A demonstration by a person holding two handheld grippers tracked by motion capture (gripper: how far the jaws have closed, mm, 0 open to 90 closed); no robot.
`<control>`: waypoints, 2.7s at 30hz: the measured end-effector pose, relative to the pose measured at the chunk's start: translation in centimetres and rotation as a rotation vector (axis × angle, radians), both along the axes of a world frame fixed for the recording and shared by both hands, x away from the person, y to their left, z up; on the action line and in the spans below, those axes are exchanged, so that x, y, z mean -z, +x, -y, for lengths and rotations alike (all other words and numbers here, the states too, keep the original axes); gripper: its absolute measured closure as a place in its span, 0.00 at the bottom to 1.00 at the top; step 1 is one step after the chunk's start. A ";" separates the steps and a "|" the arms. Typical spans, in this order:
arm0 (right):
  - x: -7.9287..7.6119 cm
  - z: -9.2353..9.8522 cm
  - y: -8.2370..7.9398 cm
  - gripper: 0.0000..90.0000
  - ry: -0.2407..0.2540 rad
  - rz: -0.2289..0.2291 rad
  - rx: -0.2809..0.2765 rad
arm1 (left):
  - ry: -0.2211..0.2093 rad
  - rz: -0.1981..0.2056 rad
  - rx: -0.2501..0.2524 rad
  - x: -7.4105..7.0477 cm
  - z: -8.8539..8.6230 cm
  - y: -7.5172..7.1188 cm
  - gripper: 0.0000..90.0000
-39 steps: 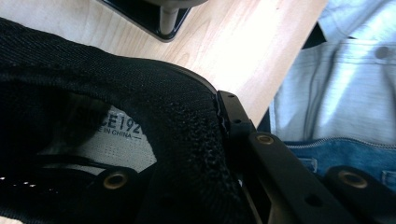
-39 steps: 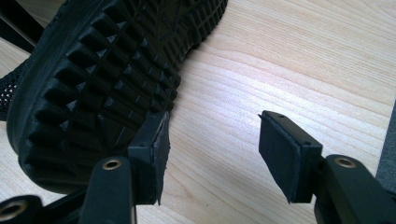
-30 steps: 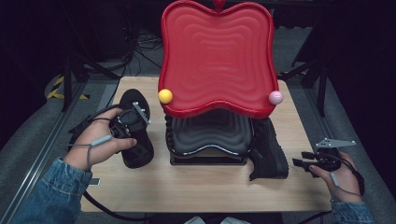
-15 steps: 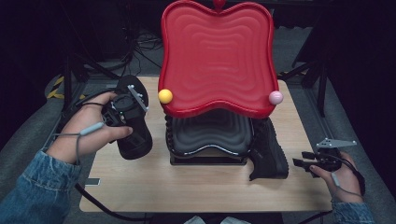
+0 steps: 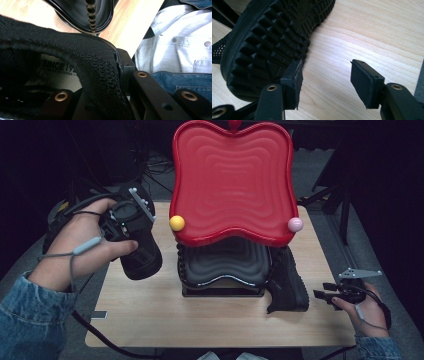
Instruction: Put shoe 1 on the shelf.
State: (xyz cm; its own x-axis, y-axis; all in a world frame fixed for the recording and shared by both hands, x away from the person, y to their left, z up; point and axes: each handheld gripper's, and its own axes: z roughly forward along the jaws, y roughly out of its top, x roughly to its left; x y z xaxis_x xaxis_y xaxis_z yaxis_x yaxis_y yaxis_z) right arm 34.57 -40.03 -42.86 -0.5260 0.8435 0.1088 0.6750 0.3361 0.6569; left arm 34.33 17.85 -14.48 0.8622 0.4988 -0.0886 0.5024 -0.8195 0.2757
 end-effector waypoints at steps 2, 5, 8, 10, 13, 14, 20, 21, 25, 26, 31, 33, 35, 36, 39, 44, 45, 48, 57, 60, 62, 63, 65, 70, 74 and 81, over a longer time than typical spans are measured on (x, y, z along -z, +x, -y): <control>0.0 0.0 0.0 0.49 0.002 -0.002 0.001 | 0.012 0.011 0.000 -0.5 0.1 -0.1 0.95; 0.1 0.1 0.1 0.49 0.001 -0.002 0.003 | 0.020 0.023 0.001 -1.3 0.2 -0.2 0.96; 0.1 0.1 0.1 0.49 0.002 -0.002 0.004 | 0.005 0.047 0.012 -2.2 0.1 -0.5 0.95; 0.0 0.2 0.1 0.49 0.003 0.001 0.001 | 0.002 0.087 0.020 -3.1 0.2 -0.9 0.95; 0.1 0.2 0.1 0.49 0.003 -0.002 0.001 | 0.017 0.137 0.036 -4.4 0.3 -1.3 0.95; 0.1 0.2 0.1 0.49 0.003 -0.003 0.001 | 0.015 0.152 0.040 -4.7 0.4 -1.5 0.96; 0.1 0.1 0.1 0.49 0.001 0.001 -0.005 | 0.020 0.197 0.051 -6.4 0.9 -2.0 0.95; 0.1 0.1 0.0 0.49 0.002 -0.007 0.000 | 0.015 0.199 0.050 -6.6 0.9 -2.1 0.95; 0.2 0.2 -0.1 0.49 -0.001 -0.005 -0.003 | -0.021 0.218 0.045 -7.9 0.9 -2.4 0.95; 0.1 0.3 -0.2 0.49 0.001 -0.007 -0.001 | -0.019 0.223 0.057 -8.2 1.0 -2.4 0.95; 0.0 0.8 -0.6 0.49 0.003 -0.004 0.015 | -0.014 0.241 0.073 -9.2 1.5 -2.4 0.95; 0.0 0.7 -0.7 0.49 0.006 -0.008 0.017 | -0.007 0.244 0.078 -9.6 2.0 -2.4 0.95; 0.1 0.8 -0.8 0.49 0.001 -0.007 0.011 | 0.006 0.252 0.094 -9.9 2.5 -2.2 0.95; 0.1 0.8 -0.8 0.49 0.001 -0.008 0.012 | 0.012 0.254 0.100 -10.1 2.8 -2.2 0.95; 0.1 1.0 -1.0 0.49 0.004 -0.009 0.016 | 0.018 0.263 0.115 -10.5 3.7 -2.0 0.95; 0.1 1.1 -1.4 0.49 0.010 -0.012 0.019 | 0.010 0.285 0.161 -11.1 5.2 -1.7 0.95; 0.1 1.1 -1.5 0.49 0.011 -0.009 0.022 | 0.015 0.288 0.174 -11.3 5.6 -1.7 0.95; 0.1 1.4 -1.8 0.49 0.011 -0.002 0.025 | 0.025 0.285 0.193 -11.5 6.5 -1.6 0.95; 0.3 2.0 -2.4 0.49 0.011 -0.016 0.042 | 0.031 0.302 0.262 -11.7 9.5 -0.3 0.95; 0.4 2.1 -2.5 0.49 0.008 -0.018 0.045 | 0.024 0.301 0.275 -11.5 10.3 0.1 0.95; 0.4 2.1 -2.5 0.49 0.012 -0.022 0.049 | 0.026 0.299 0.287 -11.4 10.8 0.6 0.95; 0.4 2.1 -2.5 0.49 0.013 -0.022 0.052 | 0.030 0.302 0.287 -11.3 11.1 0.8 0.95; 0.4 2.2 -2.5 0.49 0.013 -0.024 0.053 | 0.048 0.309 0.281 -11.1 11.7 1.0 0.95; 0.6 2.0 -2.5 0.49 0.009 -0.028 0.038 | 0.069 0.316 0.300 -10.6 12.9 1.8 0.95; 0.7 1.9 -2.5 0.49 0.005 -0.040 0.031 | 0.084 0.311 0.313 -10.2 13.8 2.1 0.95; 0.8 1.6 -2.6 0.49 0.011 -0.057 0.013 | 0.087 0.315 0.334 -10.0 15.0 2.7 0.95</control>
